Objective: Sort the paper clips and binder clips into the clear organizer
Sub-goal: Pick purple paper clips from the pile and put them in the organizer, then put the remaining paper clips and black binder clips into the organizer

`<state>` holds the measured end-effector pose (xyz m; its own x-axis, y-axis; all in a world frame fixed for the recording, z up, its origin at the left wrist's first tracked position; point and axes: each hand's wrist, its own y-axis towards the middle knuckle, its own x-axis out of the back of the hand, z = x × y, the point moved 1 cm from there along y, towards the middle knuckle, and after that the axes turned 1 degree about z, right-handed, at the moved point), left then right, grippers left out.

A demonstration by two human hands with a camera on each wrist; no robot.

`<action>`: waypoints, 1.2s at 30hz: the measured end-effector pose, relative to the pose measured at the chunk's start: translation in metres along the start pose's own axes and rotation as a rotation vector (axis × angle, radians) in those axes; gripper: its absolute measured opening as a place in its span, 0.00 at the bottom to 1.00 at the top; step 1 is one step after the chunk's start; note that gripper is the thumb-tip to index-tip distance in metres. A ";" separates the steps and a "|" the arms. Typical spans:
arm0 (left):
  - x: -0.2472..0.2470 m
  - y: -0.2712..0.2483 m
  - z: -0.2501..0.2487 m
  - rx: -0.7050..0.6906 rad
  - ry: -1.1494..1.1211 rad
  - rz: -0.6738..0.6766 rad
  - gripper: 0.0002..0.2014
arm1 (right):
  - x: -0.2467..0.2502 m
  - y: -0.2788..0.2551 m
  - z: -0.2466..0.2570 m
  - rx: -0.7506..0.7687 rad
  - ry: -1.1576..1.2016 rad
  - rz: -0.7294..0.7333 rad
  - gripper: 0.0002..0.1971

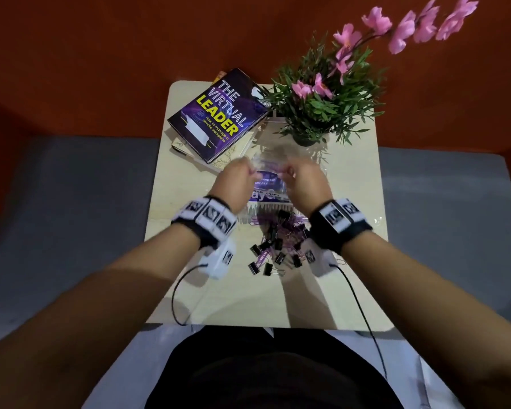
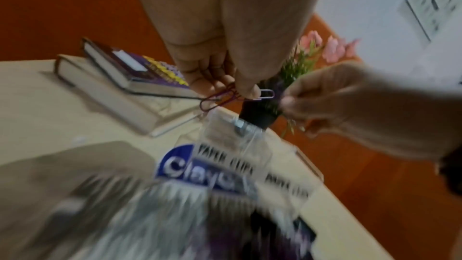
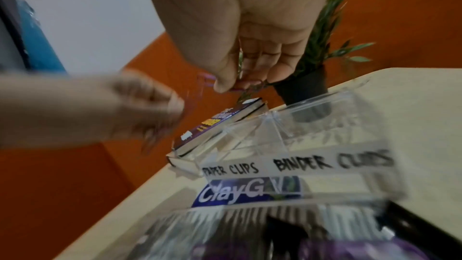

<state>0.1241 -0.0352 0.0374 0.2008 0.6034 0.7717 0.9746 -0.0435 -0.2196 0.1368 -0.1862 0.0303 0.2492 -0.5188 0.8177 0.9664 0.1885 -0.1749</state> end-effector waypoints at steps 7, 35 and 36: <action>-0.019 0.052 -0.018 -0.047 0.169 0.100 0.06 | 0.013 -0.018 -0.023 0.067 -0.007 -0.013 0.07; -0.073 -0.033 0.029 -0.018 0.033 0.222 0.12 | -0.024 -0.073 -0.069 -0.099 0.105 0.212 0.08; -0.075 -0.035 0.025 -0.032 0.031 0.225 0.10 | -0.029 -0.072 -0.069 -0.086 0.054 0.232 0.10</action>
<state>0.0727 -0.0593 -0.0276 0.4161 0.5511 0.7233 0.9074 -0.2002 -0.3694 0.0644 -0.2424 -0.0181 0.4655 -0.5142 0.7203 0.8843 0.2373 -0.4021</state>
